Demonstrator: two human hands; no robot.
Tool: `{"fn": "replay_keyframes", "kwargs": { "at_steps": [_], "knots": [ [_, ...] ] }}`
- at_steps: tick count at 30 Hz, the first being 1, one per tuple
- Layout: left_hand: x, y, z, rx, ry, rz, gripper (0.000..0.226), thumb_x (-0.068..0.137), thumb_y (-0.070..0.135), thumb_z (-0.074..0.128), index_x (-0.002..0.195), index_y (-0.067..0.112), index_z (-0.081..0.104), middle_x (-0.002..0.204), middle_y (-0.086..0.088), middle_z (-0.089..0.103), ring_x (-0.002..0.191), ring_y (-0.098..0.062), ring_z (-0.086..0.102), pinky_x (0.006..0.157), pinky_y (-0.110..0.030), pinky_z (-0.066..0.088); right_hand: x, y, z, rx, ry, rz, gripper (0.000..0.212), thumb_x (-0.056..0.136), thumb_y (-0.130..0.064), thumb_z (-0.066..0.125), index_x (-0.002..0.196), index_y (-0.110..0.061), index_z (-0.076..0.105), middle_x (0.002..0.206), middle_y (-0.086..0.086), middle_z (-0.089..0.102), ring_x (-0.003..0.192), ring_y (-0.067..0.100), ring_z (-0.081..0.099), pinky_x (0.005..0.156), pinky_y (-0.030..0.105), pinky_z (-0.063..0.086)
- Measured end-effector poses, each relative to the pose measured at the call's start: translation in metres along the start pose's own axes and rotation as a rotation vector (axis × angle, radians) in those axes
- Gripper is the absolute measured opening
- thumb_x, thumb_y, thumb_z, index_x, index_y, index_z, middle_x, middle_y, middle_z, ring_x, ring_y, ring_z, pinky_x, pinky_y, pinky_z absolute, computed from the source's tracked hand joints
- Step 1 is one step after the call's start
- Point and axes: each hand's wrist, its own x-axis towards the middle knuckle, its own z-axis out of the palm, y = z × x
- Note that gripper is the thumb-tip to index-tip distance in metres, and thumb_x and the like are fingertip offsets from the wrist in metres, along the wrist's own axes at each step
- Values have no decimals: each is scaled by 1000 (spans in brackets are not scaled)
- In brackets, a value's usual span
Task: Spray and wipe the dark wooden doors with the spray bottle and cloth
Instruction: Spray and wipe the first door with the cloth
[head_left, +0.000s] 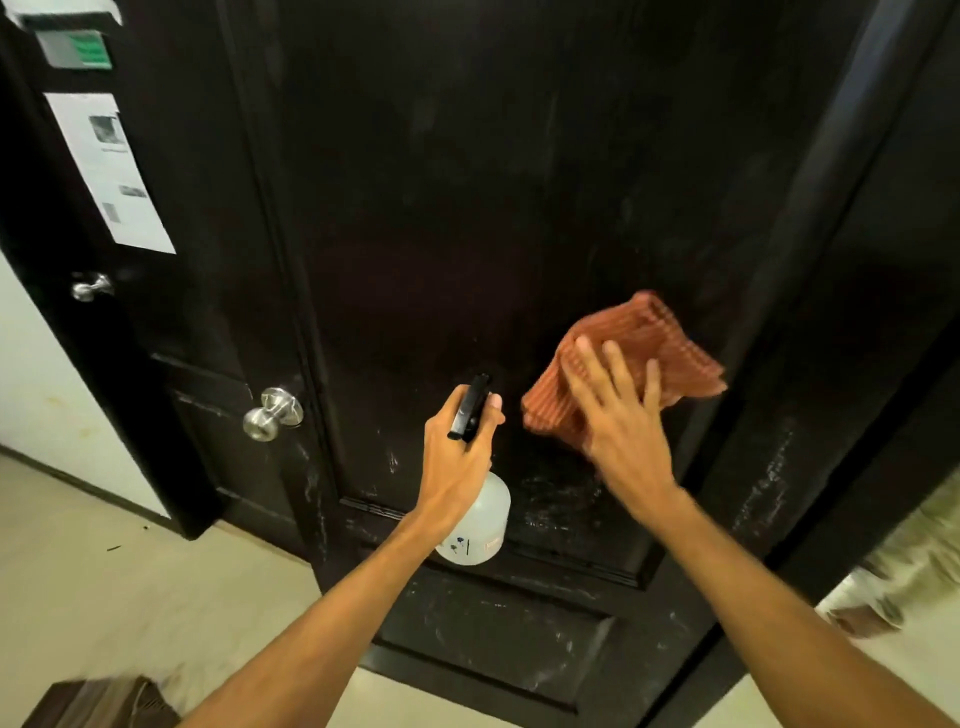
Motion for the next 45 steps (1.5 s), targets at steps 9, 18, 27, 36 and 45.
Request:
{"fn": "replay_keyframes", "kwargs": {
  "at_steps": [9, 18, 27, 36, 45],
  "knots": [
    [-15, 3, 21, -9, -42, -31, 19, 106, 29, 60, 94, 14, 64, 85, -22, 64, 48, -36, 46, 48, -47, 44, 19, 27, -30, 149, 76, 213, 97, 87, -3, 60, 166, -23, 7, 171, 8, 17, 149, 34, 30, 113, 62, 37],
    [-19, 7, 32, 4, -90, -26, 20, 105, 28, 59, 96, 11, 64, 85, -16, 68, 49, -30, 46, 46, -40, 44, -6, 39, -25, 130, 108, 207, 96, 83, -2, 67, 164, -24, 21, 126, 13, 61, 109, 35, 50, 89, 54, 48],
    [-27, 10, 63, 10, -164, -13, 18, 105, 29, 59, 97, 14, 65, 87, -9, 70, 49, -25, 49, 47, -27, 47, -59, 42, 5, 112, -21, 232, 93, 88, -12, 63, 165, -23, 13, 166, 12, 29, 151, 37, 27, 119, 65, 25],
    [-30, 15, 99, -21, -187, 15, 19, 106, 27, 59, 99, 10, 63, 86, -17, 68, 46, -22, 47, 47, -36, 46, -69, 80, -2, 131, 68, 373, 86, 96, -23, 52, 165, -24, 2, 172, 8, 0, 159, 33, -4, 121, 70, -2],
    [-44, 13, 123, -50, -218, -9, 19, 107, 25, 58, 100, 7, 63, 85, -11, 68, 46, -14, 47, 46, -27, 44, -51, 115, -21, 182, 192, 411, 85, 97, -38, 55, 165, -19, 7, 171, 8, -4, 157, 34, -4, 122, 55, -14]
  ]
}}
